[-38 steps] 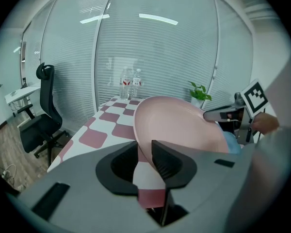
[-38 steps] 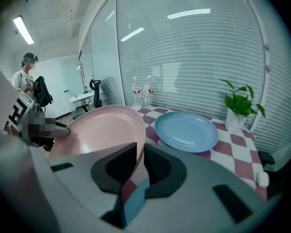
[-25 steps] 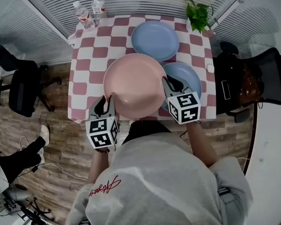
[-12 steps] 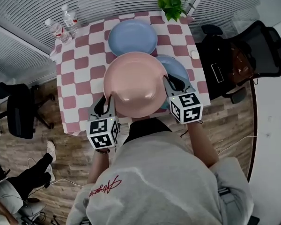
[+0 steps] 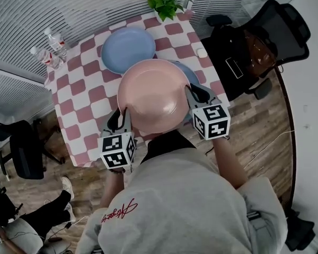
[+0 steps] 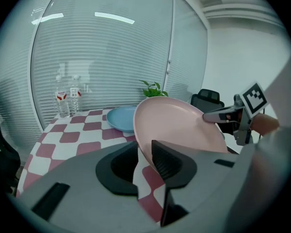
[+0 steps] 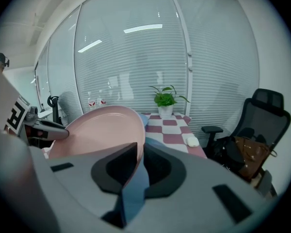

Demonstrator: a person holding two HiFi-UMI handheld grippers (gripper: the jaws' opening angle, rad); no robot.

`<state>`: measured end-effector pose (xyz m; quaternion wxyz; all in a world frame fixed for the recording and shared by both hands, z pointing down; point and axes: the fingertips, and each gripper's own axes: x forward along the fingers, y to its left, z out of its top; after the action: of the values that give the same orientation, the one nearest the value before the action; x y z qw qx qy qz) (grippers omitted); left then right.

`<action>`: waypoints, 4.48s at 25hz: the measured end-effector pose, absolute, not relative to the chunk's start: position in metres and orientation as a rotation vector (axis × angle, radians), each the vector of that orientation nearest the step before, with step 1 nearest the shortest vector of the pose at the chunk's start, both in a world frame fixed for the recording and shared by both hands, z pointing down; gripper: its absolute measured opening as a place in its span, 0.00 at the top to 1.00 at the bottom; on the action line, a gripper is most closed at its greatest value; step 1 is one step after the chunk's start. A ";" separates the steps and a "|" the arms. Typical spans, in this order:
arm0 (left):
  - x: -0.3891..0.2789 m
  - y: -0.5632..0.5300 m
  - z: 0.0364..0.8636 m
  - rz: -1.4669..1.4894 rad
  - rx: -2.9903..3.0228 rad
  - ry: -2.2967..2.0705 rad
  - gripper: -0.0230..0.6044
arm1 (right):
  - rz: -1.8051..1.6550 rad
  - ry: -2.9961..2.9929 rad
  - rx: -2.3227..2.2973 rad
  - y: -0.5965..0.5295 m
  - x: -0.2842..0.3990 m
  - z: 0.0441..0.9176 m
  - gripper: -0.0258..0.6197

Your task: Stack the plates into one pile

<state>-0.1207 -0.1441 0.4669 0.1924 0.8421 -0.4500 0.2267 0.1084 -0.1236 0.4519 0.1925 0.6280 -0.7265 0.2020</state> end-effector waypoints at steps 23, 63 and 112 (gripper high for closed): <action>-0.057 -0.149 0.474 0.721 2.454 -1.109 0.81 | 0.628 -1.928 1.896 -0.098 0.167 0.460 0.88; -0.027 -0.161 0.524 0.856 2.346 -1.094 0.81 | 0.739 -1.895 1.744 -0.108 0.196 0.520 0.87; -0.038 -0.170 0.553 1.027 2.276 -1.132 0.80 | 0.651 -1.867 1.506 -0.125 0.183 0.550 0.84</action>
<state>-0.0379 -0.1697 0.5532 0.1986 0.8136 -0.4048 0.3671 0.1827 -0.1246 0.5496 0.3221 0.5737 -0.7111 0.2481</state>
